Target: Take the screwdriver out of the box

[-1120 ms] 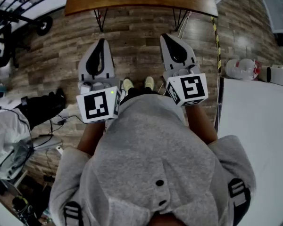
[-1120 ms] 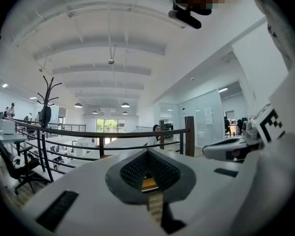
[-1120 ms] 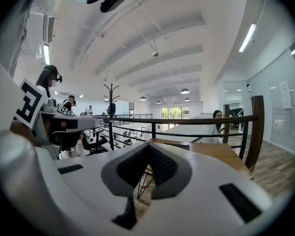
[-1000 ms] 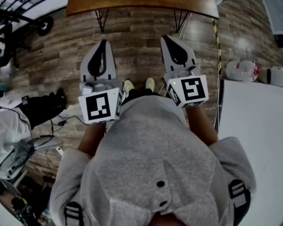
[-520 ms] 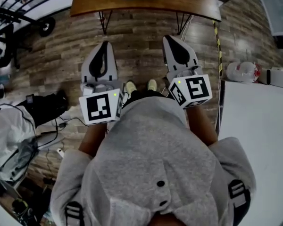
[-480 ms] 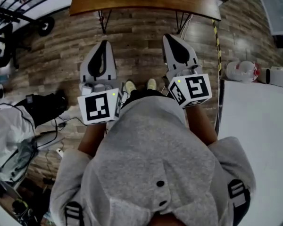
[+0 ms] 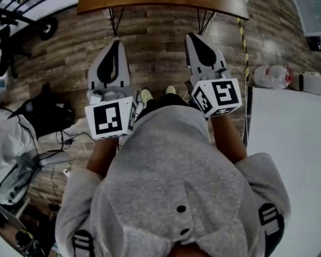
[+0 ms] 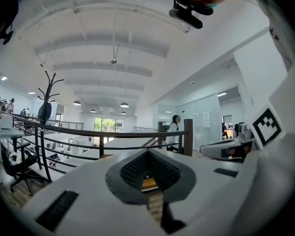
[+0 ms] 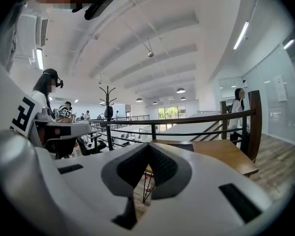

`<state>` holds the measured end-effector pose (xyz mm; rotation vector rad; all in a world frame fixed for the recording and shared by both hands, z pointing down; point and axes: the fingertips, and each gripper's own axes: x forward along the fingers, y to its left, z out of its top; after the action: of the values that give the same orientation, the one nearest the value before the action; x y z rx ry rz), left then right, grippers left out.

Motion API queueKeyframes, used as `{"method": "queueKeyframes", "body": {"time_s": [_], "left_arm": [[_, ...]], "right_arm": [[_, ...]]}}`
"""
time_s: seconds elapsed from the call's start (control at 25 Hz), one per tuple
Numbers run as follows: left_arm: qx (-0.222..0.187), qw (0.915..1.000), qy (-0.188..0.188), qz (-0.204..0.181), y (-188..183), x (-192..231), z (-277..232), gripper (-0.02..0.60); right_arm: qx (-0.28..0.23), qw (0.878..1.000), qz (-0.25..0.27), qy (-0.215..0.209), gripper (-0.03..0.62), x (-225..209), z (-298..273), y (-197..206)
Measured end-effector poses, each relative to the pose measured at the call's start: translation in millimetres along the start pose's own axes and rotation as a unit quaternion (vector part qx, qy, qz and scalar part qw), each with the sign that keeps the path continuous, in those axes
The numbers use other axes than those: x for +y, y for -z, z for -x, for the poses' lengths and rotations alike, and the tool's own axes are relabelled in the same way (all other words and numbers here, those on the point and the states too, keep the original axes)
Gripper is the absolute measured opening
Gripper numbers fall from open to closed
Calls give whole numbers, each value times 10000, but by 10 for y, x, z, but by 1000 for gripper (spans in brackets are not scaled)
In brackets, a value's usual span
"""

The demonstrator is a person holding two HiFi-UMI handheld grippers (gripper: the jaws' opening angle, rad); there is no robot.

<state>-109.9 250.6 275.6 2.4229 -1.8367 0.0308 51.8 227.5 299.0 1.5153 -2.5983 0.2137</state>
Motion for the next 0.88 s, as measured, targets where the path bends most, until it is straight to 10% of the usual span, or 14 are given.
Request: {"method": "queueKeyframes", "body": {"time_s": [0.88], "left_arm": [[-226, 9997, 81, 5, -89, 128, 83, 13]], "right_arm": [[-68, 9993, 355, 123, 15, 122, -37, -56]]}}
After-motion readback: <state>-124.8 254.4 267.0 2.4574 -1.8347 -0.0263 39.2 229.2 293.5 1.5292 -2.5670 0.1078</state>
